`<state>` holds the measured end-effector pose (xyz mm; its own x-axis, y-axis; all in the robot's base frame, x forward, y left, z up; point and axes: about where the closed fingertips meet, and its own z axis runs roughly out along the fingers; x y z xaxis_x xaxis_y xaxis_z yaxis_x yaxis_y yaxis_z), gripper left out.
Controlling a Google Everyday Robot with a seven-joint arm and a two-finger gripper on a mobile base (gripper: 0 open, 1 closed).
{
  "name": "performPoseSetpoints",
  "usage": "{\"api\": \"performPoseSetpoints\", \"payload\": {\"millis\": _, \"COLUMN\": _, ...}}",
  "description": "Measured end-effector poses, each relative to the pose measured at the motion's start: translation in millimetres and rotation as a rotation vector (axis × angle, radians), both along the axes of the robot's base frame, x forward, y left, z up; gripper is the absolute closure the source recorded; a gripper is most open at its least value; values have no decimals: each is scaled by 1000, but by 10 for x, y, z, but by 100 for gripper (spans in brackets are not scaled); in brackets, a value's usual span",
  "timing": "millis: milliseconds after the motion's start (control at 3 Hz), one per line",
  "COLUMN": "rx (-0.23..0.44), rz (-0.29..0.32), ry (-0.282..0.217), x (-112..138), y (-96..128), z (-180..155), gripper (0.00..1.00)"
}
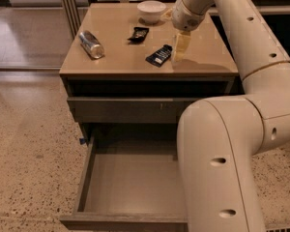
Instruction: Place rxbar blueberry into middle drawer
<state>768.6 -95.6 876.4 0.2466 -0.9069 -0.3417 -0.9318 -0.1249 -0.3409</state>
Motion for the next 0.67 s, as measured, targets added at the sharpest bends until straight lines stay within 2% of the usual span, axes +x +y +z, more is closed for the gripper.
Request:
{"api": "performPoseSetpoints", "payload": {"millis": 333, "rx": 51, "rz": -38, "ry": 66, "x": 57, "y": -15, "z": -322, "gripper": 0}}
{"api": "performPoseSetpoints", "payload": {"millis": 667, "rx": 51, "rz": -38, "ry": 66, "x": 57, "y": -15, "z": -322, "gripper": 0}}
